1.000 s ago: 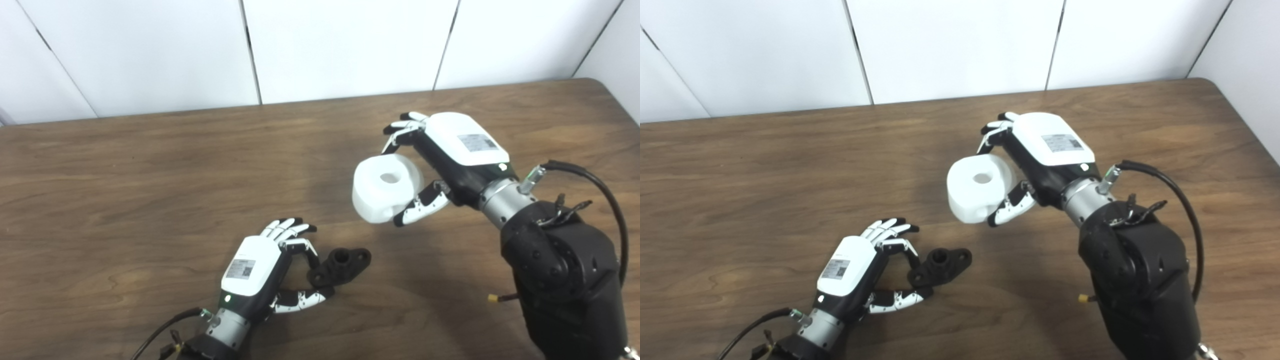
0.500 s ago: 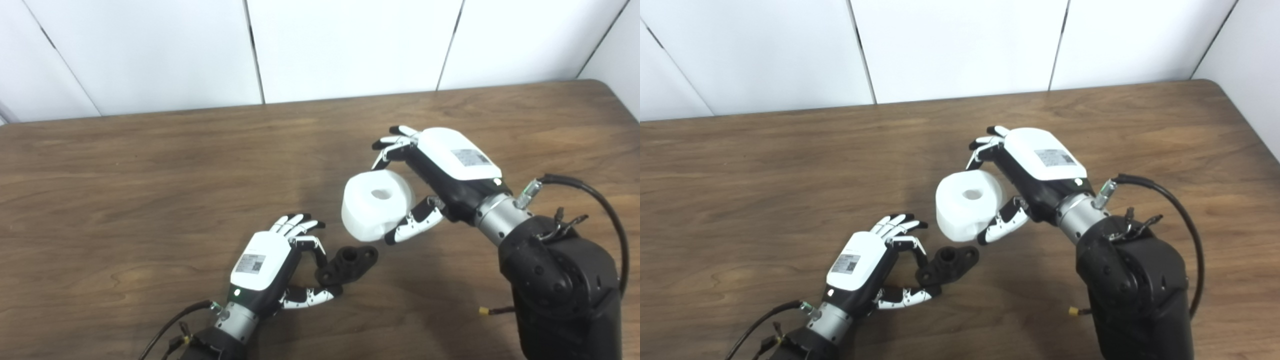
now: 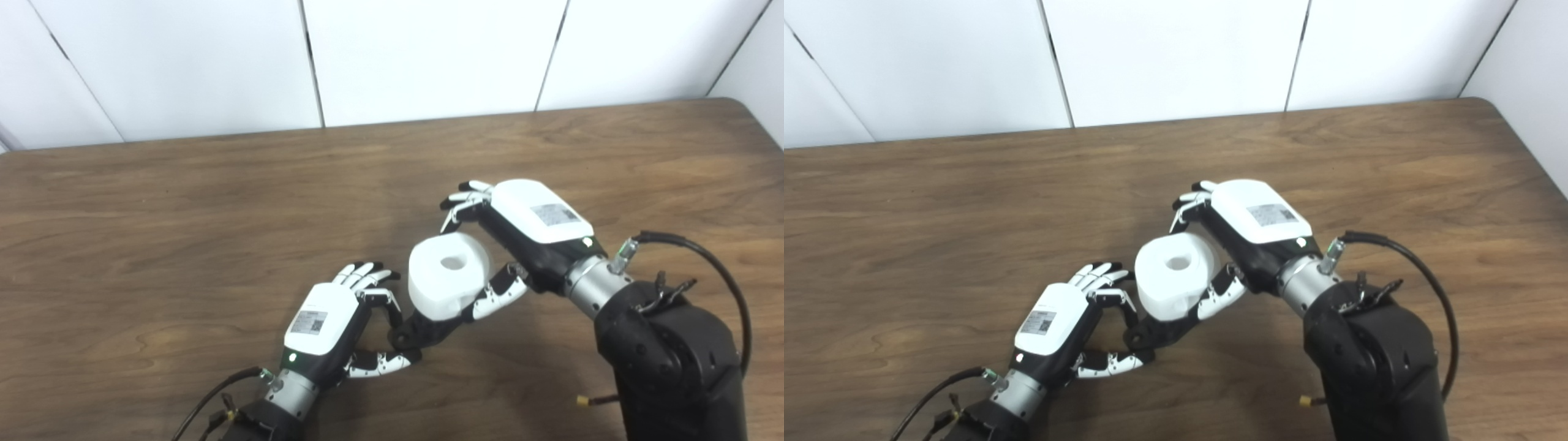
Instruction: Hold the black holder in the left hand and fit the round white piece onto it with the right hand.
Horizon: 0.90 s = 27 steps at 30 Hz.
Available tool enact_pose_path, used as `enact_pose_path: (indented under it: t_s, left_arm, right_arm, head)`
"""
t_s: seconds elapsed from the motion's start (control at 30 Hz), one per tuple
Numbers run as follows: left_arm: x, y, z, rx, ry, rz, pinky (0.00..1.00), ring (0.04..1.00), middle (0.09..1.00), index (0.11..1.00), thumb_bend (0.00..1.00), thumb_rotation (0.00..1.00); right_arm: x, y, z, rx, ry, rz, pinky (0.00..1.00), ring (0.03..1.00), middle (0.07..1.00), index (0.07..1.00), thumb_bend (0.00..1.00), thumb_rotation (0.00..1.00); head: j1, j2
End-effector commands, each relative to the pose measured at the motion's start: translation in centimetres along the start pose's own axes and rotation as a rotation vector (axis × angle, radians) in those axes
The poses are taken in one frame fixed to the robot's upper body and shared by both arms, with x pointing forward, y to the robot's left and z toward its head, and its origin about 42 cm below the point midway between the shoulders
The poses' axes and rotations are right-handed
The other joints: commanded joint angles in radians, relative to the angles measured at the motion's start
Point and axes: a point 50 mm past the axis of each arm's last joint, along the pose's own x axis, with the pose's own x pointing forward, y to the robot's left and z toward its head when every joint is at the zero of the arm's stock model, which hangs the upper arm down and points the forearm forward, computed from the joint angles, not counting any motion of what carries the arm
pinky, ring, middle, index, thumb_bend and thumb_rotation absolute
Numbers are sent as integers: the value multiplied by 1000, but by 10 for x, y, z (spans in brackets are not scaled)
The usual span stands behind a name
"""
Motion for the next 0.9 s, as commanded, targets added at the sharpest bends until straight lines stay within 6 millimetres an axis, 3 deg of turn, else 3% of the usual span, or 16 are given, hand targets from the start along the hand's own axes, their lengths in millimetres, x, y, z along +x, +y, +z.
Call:
enact_pose_path:
  t_s: [0.0,0.87]
  left_arm:
    - [-13,-34,0,7,33,-204,948,916,845,489,518,47]
    - [-13,-32,3,14,32,-206,945,910,842,489,519,47]
  right_arm:
    - [3,-6,6,-21,-44,-50,898,933,834,482,524,140]
    - [7,11,11,3,-71,-26,893,946,839,483,524,139]
  head:
    - [-1,0]
    - [0,13]
